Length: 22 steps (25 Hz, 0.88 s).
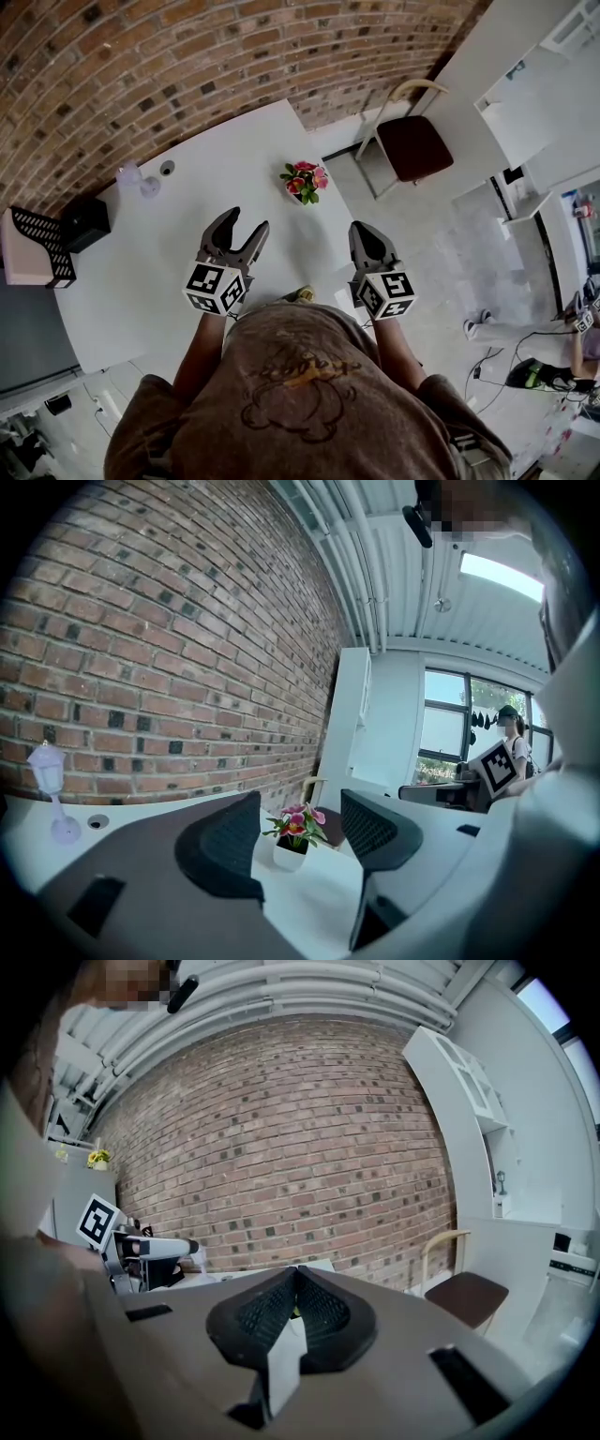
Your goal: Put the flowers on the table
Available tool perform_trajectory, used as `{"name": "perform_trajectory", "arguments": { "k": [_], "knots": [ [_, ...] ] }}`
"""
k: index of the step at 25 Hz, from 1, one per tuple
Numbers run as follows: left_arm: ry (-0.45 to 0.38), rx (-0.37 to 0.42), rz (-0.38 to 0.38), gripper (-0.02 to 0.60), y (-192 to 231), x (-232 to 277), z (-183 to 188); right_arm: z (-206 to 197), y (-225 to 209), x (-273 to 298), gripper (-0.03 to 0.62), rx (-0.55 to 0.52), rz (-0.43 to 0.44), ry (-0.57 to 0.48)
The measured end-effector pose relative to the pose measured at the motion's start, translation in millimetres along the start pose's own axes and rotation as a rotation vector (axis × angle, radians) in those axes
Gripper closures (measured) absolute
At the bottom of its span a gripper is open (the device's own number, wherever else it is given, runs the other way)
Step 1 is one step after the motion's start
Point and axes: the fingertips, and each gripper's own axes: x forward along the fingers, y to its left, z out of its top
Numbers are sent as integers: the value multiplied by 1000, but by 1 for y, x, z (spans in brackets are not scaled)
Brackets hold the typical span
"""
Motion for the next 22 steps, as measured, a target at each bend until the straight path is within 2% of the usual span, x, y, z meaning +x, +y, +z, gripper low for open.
{"name": "perform_trajectory", "arguments": {
  "k": [3, 15, 22],
  "knots": [
    [-17, 4, 15, 353, 3, -2, 3, 3, -1, -1, 591, 1, 0, -12],
    [-35, 9, 52, 534, 8, -10, -5, -1, -4, -11, 591, -31, -12, -7],
    [-33, 2, 92, 561, 16, -16, -10, -4, -2, -15, 591, -40, -23, -2]
  ]
}}
